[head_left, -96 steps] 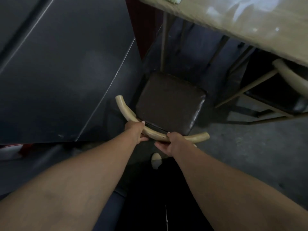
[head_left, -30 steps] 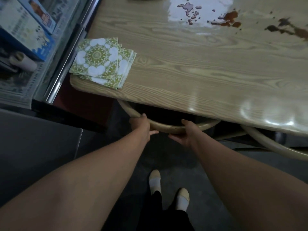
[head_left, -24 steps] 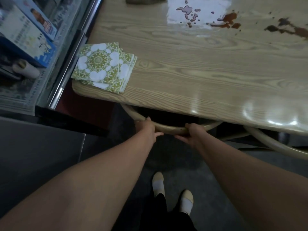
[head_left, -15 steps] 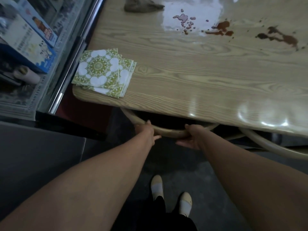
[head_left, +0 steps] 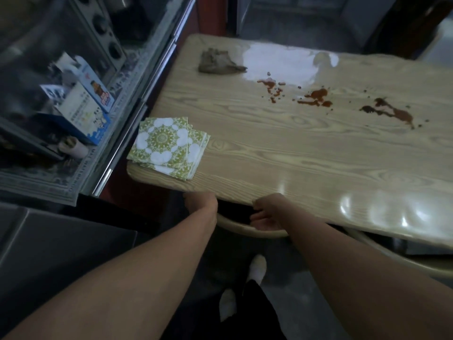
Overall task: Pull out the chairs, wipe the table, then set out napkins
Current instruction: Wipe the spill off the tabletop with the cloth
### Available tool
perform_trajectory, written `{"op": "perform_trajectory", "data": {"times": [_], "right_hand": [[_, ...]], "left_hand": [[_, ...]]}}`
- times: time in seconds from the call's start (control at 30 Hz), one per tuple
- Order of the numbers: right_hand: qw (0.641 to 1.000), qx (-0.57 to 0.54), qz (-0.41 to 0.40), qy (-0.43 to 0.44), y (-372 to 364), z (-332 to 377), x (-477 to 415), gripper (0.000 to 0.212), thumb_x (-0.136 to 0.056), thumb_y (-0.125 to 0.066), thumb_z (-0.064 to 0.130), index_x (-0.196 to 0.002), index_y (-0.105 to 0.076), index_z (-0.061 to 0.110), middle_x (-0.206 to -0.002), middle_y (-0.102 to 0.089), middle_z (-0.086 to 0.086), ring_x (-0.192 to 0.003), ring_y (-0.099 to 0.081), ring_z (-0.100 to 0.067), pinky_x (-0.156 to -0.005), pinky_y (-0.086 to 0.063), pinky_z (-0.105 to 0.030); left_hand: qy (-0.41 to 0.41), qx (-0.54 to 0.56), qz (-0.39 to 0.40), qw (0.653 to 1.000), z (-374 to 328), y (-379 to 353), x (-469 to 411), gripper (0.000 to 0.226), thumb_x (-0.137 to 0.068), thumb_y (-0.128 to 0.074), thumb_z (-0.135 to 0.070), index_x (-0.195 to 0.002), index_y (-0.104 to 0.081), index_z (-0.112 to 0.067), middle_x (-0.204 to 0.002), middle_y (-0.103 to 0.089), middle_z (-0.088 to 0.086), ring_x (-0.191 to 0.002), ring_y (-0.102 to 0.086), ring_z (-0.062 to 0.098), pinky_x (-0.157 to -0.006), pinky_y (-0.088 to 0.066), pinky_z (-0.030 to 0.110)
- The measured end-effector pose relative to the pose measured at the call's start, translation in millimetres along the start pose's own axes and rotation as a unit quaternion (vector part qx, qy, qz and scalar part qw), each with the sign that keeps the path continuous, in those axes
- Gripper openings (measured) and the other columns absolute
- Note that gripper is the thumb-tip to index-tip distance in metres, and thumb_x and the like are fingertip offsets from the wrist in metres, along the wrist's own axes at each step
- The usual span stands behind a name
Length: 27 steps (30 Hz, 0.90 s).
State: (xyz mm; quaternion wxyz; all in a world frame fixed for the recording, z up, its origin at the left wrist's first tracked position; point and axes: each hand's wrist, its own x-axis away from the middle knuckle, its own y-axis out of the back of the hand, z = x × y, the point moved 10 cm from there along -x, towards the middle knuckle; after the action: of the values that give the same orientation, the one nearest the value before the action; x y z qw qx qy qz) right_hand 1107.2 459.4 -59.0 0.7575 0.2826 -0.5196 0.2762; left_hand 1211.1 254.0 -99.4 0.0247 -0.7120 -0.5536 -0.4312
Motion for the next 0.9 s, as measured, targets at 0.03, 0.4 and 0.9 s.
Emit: {"op": "perform_trajectory", "data": {"times": [0.03, 0.4, 0.9], "right_hand": [[1.0, -0.01, -0.001, 0.022, 4, 17, 5, 0.019, -0.101, -0.044, 0.025, -0.098, -0.049, 0.007, -0.077, -0.058, -0.01, -0.056, -0.058, -0.021, -0.05, -0.049, -0.029], [0.982, -0.04, -0.056, 0.177, 82, 169, -4, 0.01, -0.097, -0.051, 0.014, -0.101, -0.056, 0.006, -0.08, -0.062, -0.011, -0.062, -0.061, -0.02, -0.054, -0.049, -0.028], [0.858, 0.196, -0.264, 0.396, 106, 338, -57, 0.018, -0.089, -0.06, 0.024, -0.105, -0.066, 0.024, -0.109, -0.066, 0.002, -0.103, -0.061, -0.021, -0.087, -0.05, -0.034]], "left_hand": [[-0.01, -0.001, 0.004, 1.0, -15, -3, -2, 0.04, -0.076, -0.047, -0.016, -0.113, -0.057, -0.003, -0.111, -0.066, 0.018, -0.095, -0.067, 0.037, -0.081, -0.058, 0.05], [-0.121, -0.052, 0.028, 0.991, -166, -57, -17, 0.019, -0.09, -0.044, -0.015, -0.092, -0.063, -0.012, -0.101, -0.072, 0.018, -0.095, -0.069, 0.034, -0.087, -0.056, 0.045], [-0.296, -0.09, -0.018, 0.951, -301, -140, -77, 0.018, -0.092, -0.053, -0.013, -0.104, -0.063, -0.004, -0.107, -0.069, 0.016, -0.101, -0.063, 0.031, -0.082, -0.043, 0.033]]}}
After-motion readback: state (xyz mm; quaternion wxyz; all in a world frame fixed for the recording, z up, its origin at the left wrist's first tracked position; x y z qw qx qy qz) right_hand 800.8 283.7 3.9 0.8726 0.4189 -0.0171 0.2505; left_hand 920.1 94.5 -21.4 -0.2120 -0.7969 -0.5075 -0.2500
